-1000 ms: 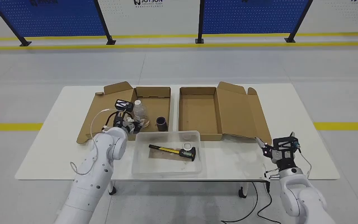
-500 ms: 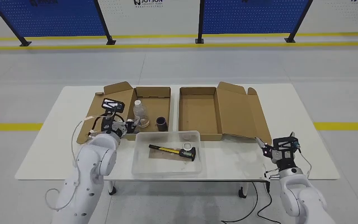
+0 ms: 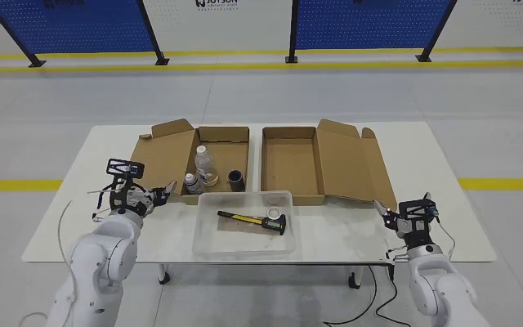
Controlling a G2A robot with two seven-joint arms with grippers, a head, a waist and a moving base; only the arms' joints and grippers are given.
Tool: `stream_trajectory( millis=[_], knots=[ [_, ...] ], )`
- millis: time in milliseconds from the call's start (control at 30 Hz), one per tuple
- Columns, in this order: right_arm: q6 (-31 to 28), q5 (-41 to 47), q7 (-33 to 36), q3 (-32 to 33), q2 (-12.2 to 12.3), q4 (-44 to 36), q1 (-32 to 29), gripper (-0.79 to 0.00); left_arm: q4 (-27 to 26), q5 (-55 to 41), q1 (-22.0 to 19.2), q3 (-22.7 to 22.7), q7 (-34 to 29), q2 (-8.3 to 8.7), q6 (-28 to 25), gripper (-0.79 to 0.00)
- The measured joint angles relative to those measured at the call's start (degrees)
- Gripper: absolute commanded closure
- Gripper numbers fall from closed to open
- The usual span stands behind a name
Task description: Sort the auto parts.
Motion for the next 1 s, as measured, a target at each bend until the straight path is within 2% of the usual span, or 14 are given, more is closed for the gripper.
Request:
stream_trajectory(
  millis=[200,367,700,833,1000],
  knots=[
    [0.0,0.0,0.0,0.0,0.0,0.0,0.0,-0.785,-1.76,-1.15,3.31,-2.61,0.87,0.12,-1.59,-0.785],
    [0.0,0.0,0.0,0.0,0.0,0.0,0.0,-0.785,-2.33,-2.2,5.43,-3.88,1.51,0.3,-5.28,-0.785],
    [-2.37,-1.75,2.64,-1.01,-0.11,-3.05,0.35,-0.785,-2.56,-2.17,6.19,-4.74,2.17,0.44,-6.9,-0.785],
    [-8.03,-3.31,7.76,-2.24,0.16,-6.61,1.41,-0.785,-2.56,-2.19,6.19,-4.74,2.17,0.44,-6.89,-0.785],
    [-20.11,-5.12,17.13,-4.21,0.84,-12.24,3.95,-0.785,-2.56,-2.19,6.19,-4.74,2.16,0.44,-6.89,-0.785]
  ],
)
